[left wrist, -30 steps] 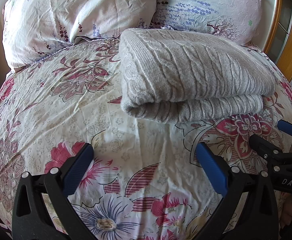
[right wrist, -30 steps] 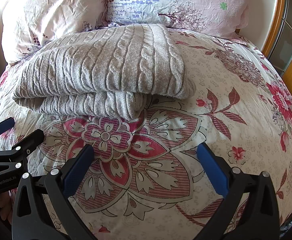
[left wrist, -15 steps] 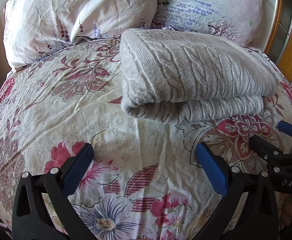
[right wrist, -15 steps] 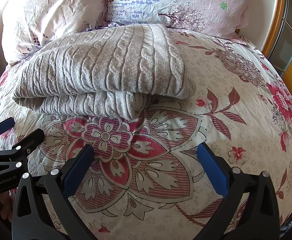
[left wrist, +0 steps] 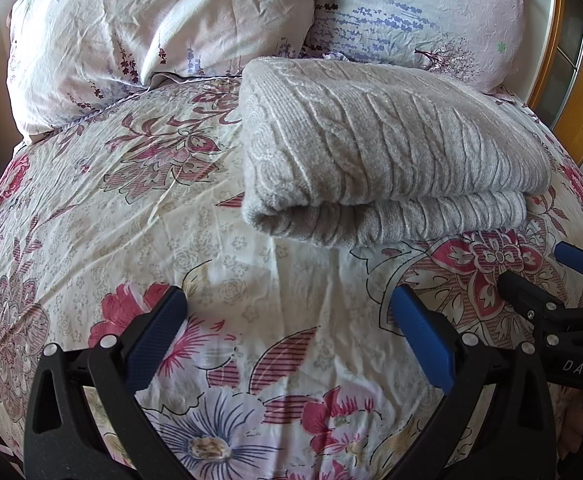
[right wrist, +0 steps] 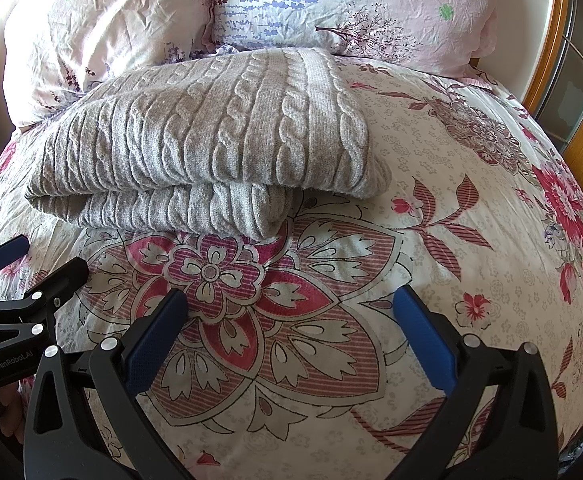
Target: Fold small clothes
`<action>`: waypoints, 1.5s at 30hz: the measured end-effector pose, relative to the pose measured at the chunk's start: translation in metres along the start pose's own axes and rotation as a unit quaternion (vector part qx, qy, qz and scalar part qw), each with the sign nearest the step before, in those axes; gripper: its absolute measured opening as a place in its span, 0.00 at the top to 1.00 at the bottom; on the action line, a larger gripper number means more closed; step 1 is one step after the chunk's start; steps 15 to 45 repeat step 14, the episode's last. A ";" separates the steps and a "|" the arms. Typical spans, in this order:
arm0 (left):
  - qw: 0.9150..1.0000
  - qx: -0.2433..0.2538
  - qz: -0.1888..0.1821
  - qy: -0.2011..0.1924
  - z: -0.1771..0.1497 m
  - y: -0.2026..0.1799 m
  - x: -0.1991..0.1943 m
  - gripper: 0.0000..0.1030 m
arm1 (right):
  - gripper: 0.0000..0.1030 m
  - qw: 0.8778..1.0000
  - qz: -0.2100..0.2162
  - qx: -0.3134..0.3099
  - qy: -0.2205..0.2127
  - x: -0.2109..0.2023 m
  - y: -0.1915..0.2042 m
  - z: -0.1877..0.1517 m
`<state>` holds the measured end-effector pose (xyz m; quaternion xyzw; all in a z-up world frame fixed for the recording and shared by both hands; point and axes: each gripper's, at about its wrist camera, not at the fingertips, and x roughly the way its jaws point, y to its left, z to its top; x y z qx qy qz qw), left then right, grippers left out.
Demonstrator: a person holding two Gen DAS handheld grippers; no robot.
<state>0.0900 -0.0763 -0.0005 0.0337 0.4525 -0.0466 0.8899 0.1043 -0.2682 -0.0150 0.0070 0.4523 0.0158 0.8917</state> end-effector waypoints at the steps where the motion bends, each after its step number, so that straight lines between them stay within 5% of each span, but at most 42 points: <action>1: 1.000 0.000 0.000 0.000 0.000 0.000 0.000 0.02 | 0.01 1.000 0.000 0.000 0.000 0.000 0.000 0.000; 45: 1.000 -0.001 0.001 0.000 0.000 0.000 0.000 0.02 | 0.01 1.000 0.000 0.000 0.000 0.000 0.000 0.000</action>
